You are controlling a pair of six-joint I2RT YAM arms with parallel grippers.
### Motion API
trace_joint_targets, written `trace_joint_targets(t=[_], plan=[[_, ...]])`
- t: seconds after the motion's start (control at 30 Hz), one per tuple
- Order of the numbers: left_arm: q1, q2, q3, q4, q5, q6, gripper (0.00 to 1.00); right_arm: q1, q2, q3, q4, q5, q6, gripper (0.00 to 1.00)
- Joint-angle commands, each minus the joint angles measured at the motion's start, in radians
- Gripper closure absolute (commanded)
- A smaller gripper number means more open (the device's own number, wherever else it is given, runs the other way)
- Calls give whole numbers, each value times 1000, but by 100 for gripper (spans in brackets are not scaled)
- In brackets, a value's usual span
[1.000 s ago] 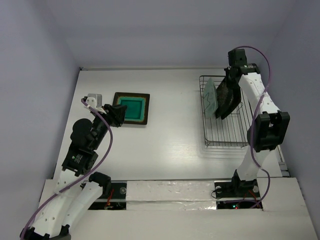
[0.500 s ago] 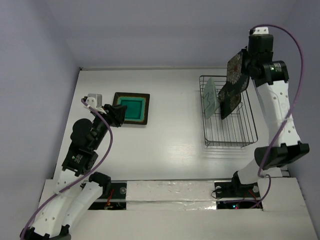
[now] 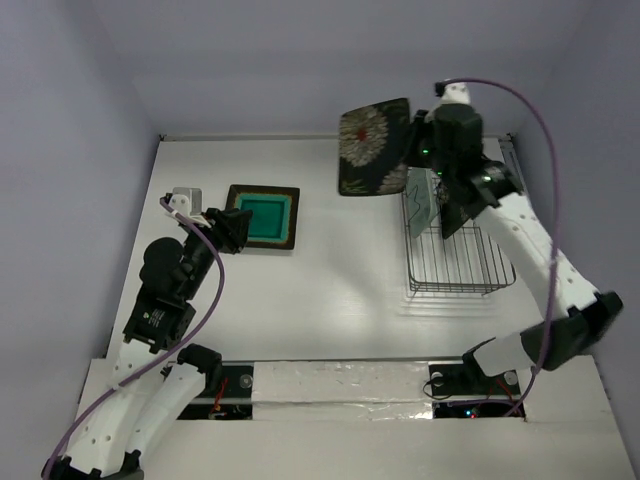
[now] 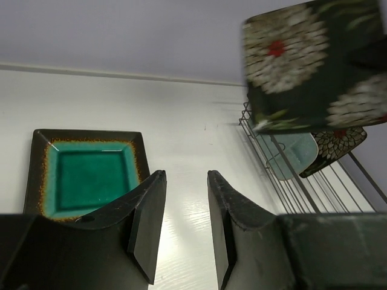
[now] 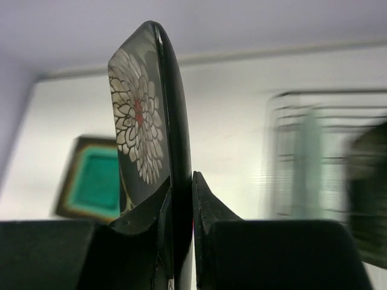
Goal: Unload the plates from the dish rack
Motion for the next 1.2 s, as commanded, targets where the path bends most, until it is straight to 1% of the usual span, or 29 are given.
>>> trace_joint_targets(t=[0.0, 0.07, 0.1, 0.17, 0.2, 0.3, 0.33, 0.47, 0.57, 0.77, 0.9, 1.0, 1.07, 1.1, 1.17], plan=[[7, -18, 1, 39, 11, 0, 69, 69, 82, -76, 526, -157, 298, 100], [7, -18, 1, 40, 14, 0, 69, 92, 128, -134, 652, -189, 383, 100], [7, -19, 1, 40, 15, 2, 69, 114, 177, -155, 770, -212, 473, 100], [7, -19, 1, 40, 17, 0, 68, 137, 231, -193, 873, -229, 555, 100], [7, -19, 1, 40, 18, 0, 68, 149, 287, -201, 953, -222, 622, 100], [7, -25, -1, 39, 18, 1, 68, 187, 379, -172, 1010, -217, 710, 100], [7, -27, -1, 39, 20, 0, 68, 198, 433, -164, 1024, -202, 722, 100], [7, -30, -2, 40, 26, 0, 68, 246, 557, -97, 1022, -189, 762, 100], [7, -32, -2, 42, 28, 0, 68, 256, 643, -58, 1022, -200, 802, 100], [7, -33, -4, 39, 28, 1, 68, 267, 752, 8, 1013, -215, 850, 100], [7, -35, -4, 39, 28, 0, 68, 276, 814, 48, 972, -222, 851, 100], [7, -35, -2, 39, 28, 0, 68, 276, 824, 48, 958, -222, 856, 95], [7, -35, -4, 39, 29, 0, 68, 276, 834, 49, 950, -234, 848, 88], [7, -35, -4, 39, 29, 0, 68, 276, 835, 51, 943, -239, 842, 80], [7, -36, -4, 39, 29, -1, 68, 286, 843, 55, 923, -243, 830, 73]])
